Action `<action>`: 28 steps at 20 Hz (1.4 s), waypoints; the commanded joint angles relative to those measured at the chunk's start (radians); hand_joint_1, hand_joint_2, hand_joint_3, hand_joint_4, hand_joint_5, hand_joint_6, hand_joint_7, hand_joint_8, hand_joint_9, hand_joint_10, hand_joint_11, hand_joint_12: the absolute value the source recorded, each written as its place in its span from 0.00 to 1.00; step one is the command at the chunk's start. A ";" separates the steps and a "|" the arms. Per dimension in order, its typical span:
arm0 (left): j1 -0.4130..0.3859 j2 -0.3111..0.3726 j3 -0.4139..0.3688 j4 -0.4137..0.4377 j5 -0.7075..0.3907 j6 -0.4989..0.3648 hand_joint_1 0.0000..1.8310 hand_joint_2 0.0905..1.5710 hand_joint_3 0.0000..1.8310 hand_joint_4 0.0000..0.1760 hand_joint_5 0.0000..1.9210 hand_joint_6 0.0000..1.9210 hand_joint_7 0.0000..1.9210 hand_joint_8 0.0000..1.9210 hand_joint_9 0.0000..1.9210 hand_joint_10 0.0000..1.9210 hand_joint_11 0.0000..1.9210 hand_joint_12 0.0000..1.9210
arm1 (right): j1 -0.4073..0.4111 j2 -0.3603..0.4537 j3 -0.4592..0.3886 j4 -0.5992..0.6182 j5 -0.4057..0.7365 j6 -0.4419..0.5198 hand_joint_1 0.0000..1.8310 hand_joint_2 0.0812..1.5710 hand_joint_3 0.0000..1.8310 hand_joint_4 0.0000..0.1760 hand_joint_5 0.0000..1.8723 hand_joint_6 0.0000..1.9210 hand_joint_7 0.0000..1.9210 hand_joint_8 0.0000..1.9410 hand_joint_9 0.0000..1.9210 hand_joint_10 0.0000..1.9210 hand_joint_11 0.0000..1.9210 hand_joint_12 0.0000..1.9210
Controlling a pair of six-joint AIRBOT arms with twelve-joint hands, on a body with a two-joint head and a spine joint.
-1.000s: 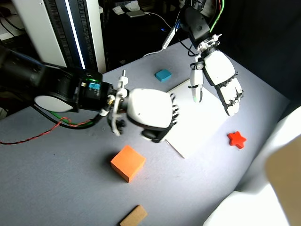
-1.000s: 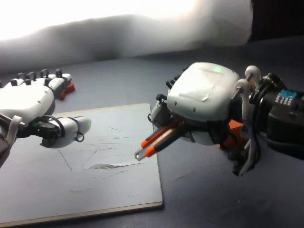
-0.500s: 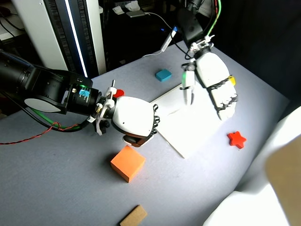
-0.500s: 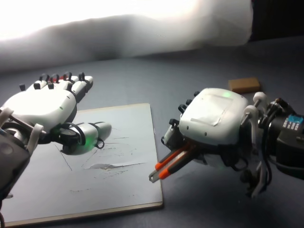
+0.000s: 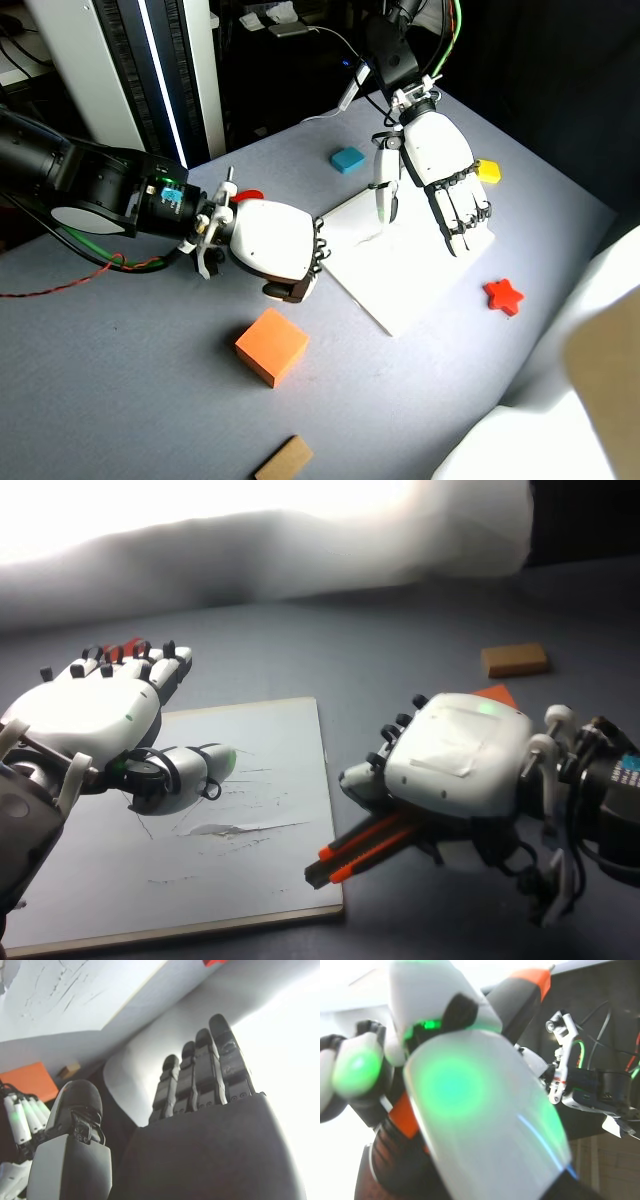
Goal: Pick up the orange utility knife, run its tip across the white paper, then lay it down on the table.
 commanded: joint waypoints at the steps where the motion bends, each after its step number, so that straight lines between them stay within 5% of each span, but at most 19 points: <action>1: -0.003 0.000 0.005 0.071 -0.087 -0.005 0.09 0.82 0.00 0.19 0.00 0.00 0.01 0.00 0.05 0.00 0.00 0.28 | 0.004 0.007 -0.009 -0.008 0.117 -0.005 0.60 0.74 0.17 0.00 0.32 0.81 0.32 0.90 0.27 0.98 0.28 1.00; 2: -0.001 0.000 0.006 0.071 -0.088 -0.006 0.10 0.81 0.00 0.19 0.00 0.00 0.02 0.00 0.05 0.00 0.00 0.31 | -0.001 0.012 -0.014 -0.008 0.119 -0.005 0.59 0.82 0.06 0.01 0.33 0.80 0.30 0.88 0.21 0.93 0.21 1.00; 3: 0.000 0.000 0.006 0.071 -0.091 -0.010 0.10 0.81 0.00 0.23 0.00 0.00 0.02 0.00 0.05 0.00 0.00 0.31 | -0.005 0.018 -0.019 -0.008 0.123 -0.006 0.58 0.81 0.01 0.00 0.34 0.78 0.21 0.67 0.16 0.83 0.12 1.00; 4: 0.002 0.000 0.006 0.071 -0.095 -0.013 0.11 0.81 0.00 0.29 0.00 0.00 0.01 0.00 0.05 0.00 0.00 0.30 | -0.010 0.022 -0.022 -0.008 0.137 -0.006 0.50 0.78 0.00 0.00 0.14 0.35 0.19 0.27 0.11 0.53 0.01 0.89; 5: 0.002 0.000 0.006 0.071 -0.096 -0.014 0.11 0.81 0.00 0.26 0.00 0.00 0.02 0.00 0.06 0.00 0.00 0.31 | -0.012 0.029 -0.028 -0.008 0.137 -0.006 0.45 0.77 0.00 0.00 0.10 0.20 0.16 0.11 0.09 0.35 0.00 0.76; 7: 0.003 0.000 0.008 0.071 -0.098 -0.017 0.12 0.81 0.00 0.25 0.00 0.00 0.02 0.00 0.06 0.00 0.00 0.29 | -0.016 0.040 -0.036 -0.008 0.137 -0.008 0.42 0.76 0.00 0.00 0.09 0.10 0.15 0.04 0.10 0.23 0.00 0.66; 9: 0.003 0.000 0.008 0.070 -0.098 -0.018 0.13 0.80 0.00 0.19 0.01 0.00 0.05 0.00 0.08 0.01 0.00 0.32 | -0.017 0.054 -0.048 -0.008 0.138 -0.008 0.35 0.70 0.00 0.00 0.00 0.00 0.01 0.00 0.01 0.05 0.00 0.18; 14: 0.005 -0.002 0.008 0.070 -0.098 -0.020 0.12 0.81 0.00 0.22 0.00 0.00 0.03 0.00 0.06 0.00 0.00 0.28 | -0.019 0.109 -0.102 0.004 0.132 -0.007 0.26 0.66 0.00 0.00 0.00 0.00 0.00 0.00 0.00 0.01 0.00 0.09; 15: 0.004 -0.003 0.008 0.070 -0.098 -0.020 0.13 0.81 0.00 0.20 0.02 0.00 0.04 0.00 0.07 0.00 0.00 0.35 | -0.016 0.131 -0.128 0.039 0.115 -0.008 0.21 0.67 0.00 0.00 0.00 0.00 0.01 0.00 0.02 0.01 0.00 0.17; 16: 0.002 -0.004 0.009 0.070 -0.098 -0.020 0.13 0.81 0.00 0.13 0.05 0.01 0.07 0.01 0.10 0.01 0.00 0.45 | -0.011 0.146 -0.143 0.064 0.099 -0.008 0.19 0.69 0.00 0.00 0.05 0.01 0.09 0.00 0.10 0.03 0.00 0.46; 17: -0.002 -0.006 0.010 0.070 -0.098 -0.020 0.14 0.81 0.00 0.08 0.09 0.01 0.11 0.01 0.13 0.02 0.00 0.50 | -0.002 0.169 -0.168 0.105 0.068 -0.008 0.15 0.71 0.00 0.00 0.08 0.02 0.14 0.01 0.15 0.04 0.00 0.58; 18: -0.006 -0.008 0.012 0.070 -0.098 -0.020 0.15 0.81 0.00 0.00 0.19 0.04 0.22 0.03 0.22 0.05 0.00 0.65 | 0.009 0.191 -0.187 0.123 0.041 -0.008 0.07 0.75 0.00 0.00 0.22 0.05 0.26 0.02 0.23 0.06 0.00 0.66; 20: -0.021 -0.014 0.014 0.070 -0.097 -0.024 0.17 0.82 0.00 0.00 0.27 0.04 0.31 0.04 0.28 0.08 0.00 0.74 | 0.028 0.232 -0.220 0.146 -0.007 -0.008 0.07 0.76 0.01 0.00 0.26 0.06 0.30 0.03 0.27 0.08 0.00 0.70; 22: -0.044 -0.013 0.007 0.070 -0.075 -0.024 0.19 0.84 0.00 0.00 0.38 0.07 0.41 0.16 0.28 0.37 0.03 0.86 | 0.040 0.268 -0.243 0.148 -0.034 -0.009 0.09 0.80 0.00 0.00 0.34 0.17 0.42 0.06 0.28 0.39 0.02 0.82; 23: -0.050 -0.010 -0.002 0.070 -0.063 -0.022 0.20 0.86 0.00 0.00 0.38 0.27 0.33 0.57 0.23 0.69 0.06 0.97 | 0.046 0.289 -0.257 0.148 -0.058 -0.009 0.09 0.82 0.00 0.00 0.34 0.59 0.41 0.44 0.31 0.69 0.15 0.90; 24: -0.051 -0.007 -0.014 0.070 -0.057 -0.022 0.20 0.86 0.00 0.00 0.38 0.27 0.33 0.57 0.23 0.69 0.06 0.97 | 0.052 0.306 -0.268 0.148 -0.076 -0.008 0.09 0.82 0.00 0.00 0.34 0.59 0.41 0.44 0.31 0.69 0.15 0.90; 25: -0.050 -0.005 -0.027 0.070 -0.057 -0.022 0.18 0.86 0.00 0.00 0.39 0.50 0.37 0.77 0.32 0.88 0.23 1.00 | 0.055 0.324 -0.281 0.150 -0.083 -0.006 0.12 0.85 0.01 0.00 0.40 0.81 0.42 0.86 0.37 0.97 0.32 1.00; 26: -0.050 -0.005 -0.041 0.071 -0.058 -0.018 0.18 0.86 0.00 0.00 0.39 0.50 0.37 0.77 0.32 0.88 0.23 1.00 | 0.055 0.344 -0.297 0.183 -0.071 -0.006 0.12 0.85 0.01 0.00 0.40 0.81 0.42 0.86 0.37 0.97 0.32 1.00; 28: -0.037 -0.005 -0.062 0.084 -0.057 -0.018 0.13 0.88 0.00 0.00 0.38 0.64 0.45 0.87 0.43 0.98 0.40 1.00 | 0.055 0.377 -0.317 0.245 -0.066 -0.005 0.05 0.92 0.01 0.00 0.46 0.83 0.55 0.89 0.53 1.00 0.52 1.00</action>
